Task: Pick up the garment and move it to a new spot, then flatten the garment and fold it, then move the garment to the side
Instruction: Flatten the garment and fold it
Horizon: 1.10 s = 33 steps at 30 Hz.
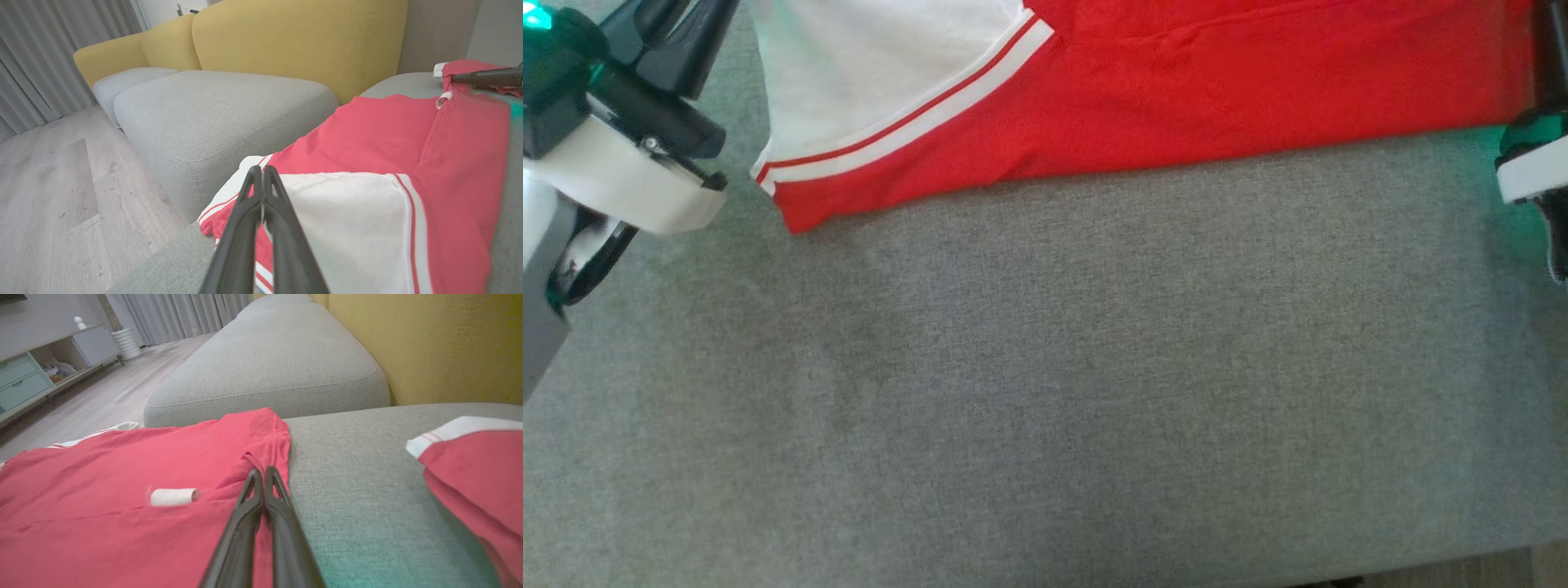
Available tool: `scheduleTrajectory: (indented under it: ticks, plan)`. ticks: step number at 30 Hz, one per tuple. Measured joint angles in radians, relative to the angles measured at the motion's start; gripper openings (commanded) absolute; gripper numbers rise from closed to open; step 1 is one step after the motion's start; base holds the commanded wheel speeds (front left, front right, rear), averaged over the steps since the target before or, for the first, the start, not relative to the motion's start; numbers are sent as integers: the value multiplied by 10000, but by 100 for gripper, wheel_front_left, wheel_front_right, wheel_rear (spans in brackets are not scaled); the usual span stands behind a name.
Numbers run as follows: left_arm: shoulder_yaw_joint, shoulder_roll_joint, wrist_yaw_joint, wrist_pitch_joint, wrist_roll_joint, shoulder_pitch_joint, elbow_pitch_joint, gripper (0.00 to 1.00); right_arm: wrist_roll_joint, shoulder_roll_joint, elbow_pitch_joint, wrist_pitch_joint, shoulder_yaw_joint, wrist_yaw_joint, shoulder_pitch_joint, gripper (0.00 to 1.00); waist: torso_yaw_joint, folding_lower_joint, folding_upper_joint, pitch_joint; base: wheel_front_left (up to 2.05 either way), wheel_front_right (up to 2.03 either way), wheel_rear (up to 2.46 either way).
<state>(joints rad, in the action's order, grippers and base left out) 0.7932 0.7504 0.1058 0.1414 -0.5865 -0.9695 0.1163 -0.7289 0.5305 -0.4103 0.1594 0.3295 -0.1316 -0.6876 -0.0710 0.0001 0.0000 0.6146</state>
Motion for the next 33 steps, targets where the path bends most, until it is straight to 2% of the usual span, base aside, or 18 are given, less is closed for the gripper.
scheduleTrajectory:
  ticks: [1, 2, 3, 4, 5, 6, 8, 15, 17, 25, 29, 33]
  plan:
    - [0, -40, -4, 75, 54, -1, 92, 0, 0, 2, -109, 4, 81, 0, -53, 0, 20, 0, 0, 0, 0, 0, 0]
    - [-4, -100, -6, 111, 46, -1, 174, 0, 0, 2, -219, 31, 163, 0, -86, 19, 42, 0, 0, -8, 0, 0, 0]
    - [-2, -159, -21, 173, 21, 0, 261, 32, 0, 0, -343, 86, 234, 0, -114, 89, 60, 1, 0, -28, 0, 0, 0]
    - [-4, -219, -115, 205, 2, 2, 337, 100, 2, -4, -479, 94, 286, 0, -152, 100, 77, 0, 0, -59, 0, 0, 0]
    - [-4, -219, -115, 205, 2, 2, 337, 100, 2, -4, -479, 94, 286, 0, -152, 100, 77, 0, 0, -59, 0, 0, 0]
    - [-40, -351, -383, 349, -23, 41, 447, 100, 56, -8, -696, 267, 320, 0, -191, 100, 103, 0, 0, -152, 0, 0, 0]
    - [-77, -401, -506, 376, -117, 119, 456, 100, 109, -31, -765, 357, 357, 0, -192, 100, 108, 0, 0, -216, 0, 0, 0]
    - [-523, -968, -2090, 834, -1099, 2340, 295, 100, 155, -272, -1049, 627, 591, 0, -143, 100, 122, -1, 0, -732, 0, 0, 0]
    - [-568, -1212, -2412, 901, -1407, 3081, 244, 100, 107, -284, -1108, 708, 635, 0, -63, 100, 111, -2, 0, -867, 0, 0, 0]
    - [-581, -2094, -3070, 878, -2468, 4684, 276, 100, -46, -499, -1302, 817, 746, 0, 267, 100, -97, -2, 0, -1163, 0, 0, 0]
    - [-685, -2253, -3618, 621, -2775, 4986, 523, 100, -119, -506, -1367, 886, 759, 0, 268, 100, -199, -2, 0, -1213, 0, 0, 0]
    - [-765, -2280, -3710, 393, -2882, 4986, 662, 100, -161, -514, -1377, 886, 777, 0, 268, 100, -260, -2, 1, -1198, 0, 0, 0]
